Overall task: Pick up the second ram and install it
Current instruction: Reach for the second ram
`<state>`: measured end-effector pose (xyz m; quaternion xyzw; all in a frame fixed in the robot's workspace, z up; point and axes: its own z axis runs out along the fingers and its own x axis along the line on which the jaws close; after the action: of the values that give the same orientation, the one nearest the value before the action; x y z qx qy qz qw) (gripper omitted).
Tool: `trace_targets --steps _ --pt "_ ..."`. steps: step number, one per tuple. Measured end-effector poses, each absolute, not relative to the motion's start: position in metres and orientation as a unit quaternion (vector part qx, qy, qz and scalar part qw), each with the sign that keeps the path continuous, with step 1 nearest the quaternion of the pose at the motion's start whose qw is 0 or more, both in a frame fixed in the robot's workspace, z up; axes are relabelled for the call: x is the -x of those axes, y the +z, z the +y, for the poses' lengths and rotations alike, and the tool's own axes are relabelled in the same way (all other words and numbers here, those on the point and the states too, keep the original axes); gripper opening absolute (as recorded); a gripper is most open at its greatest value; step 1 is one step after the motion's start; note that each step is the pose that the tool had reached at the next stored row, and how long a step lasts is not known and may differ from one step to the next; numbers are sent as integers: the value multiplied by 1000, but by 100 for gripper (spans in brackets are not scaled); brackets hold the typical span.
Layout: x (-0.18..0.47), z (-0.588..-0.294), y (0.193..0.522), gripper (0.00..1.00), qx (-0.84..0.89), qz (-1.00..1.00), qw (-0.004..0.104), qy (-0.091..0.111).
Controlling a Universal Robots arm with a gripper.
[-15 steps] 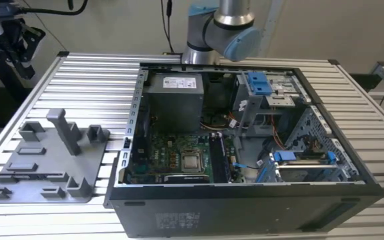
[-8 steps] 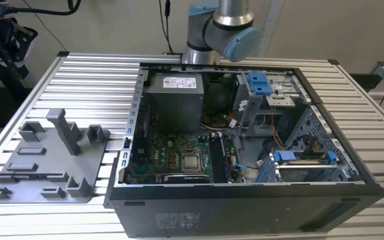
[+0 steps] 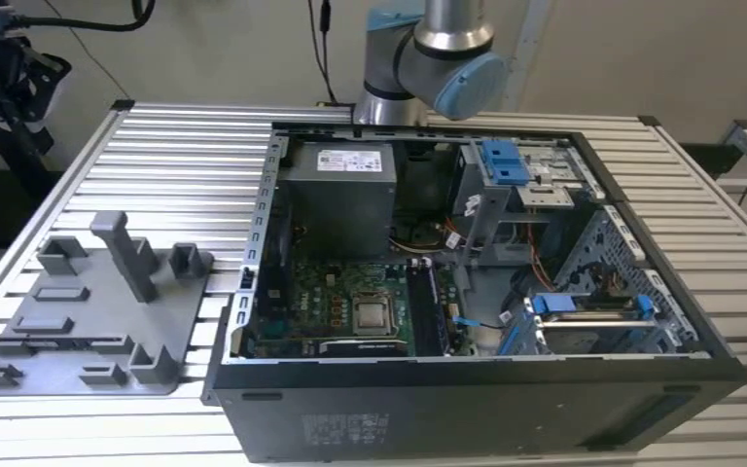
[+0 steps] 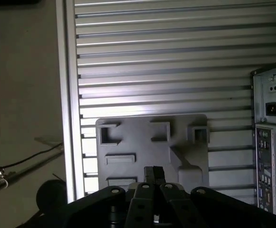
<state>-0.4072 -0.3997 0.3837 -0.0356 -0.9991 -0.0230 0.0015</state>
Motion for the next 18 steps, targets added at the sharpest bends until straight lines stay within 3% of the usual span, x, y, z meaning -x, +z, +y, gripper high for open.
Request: trace_targets --steps 18 --pt "420 -417 369 11 36 -999 2 -23"
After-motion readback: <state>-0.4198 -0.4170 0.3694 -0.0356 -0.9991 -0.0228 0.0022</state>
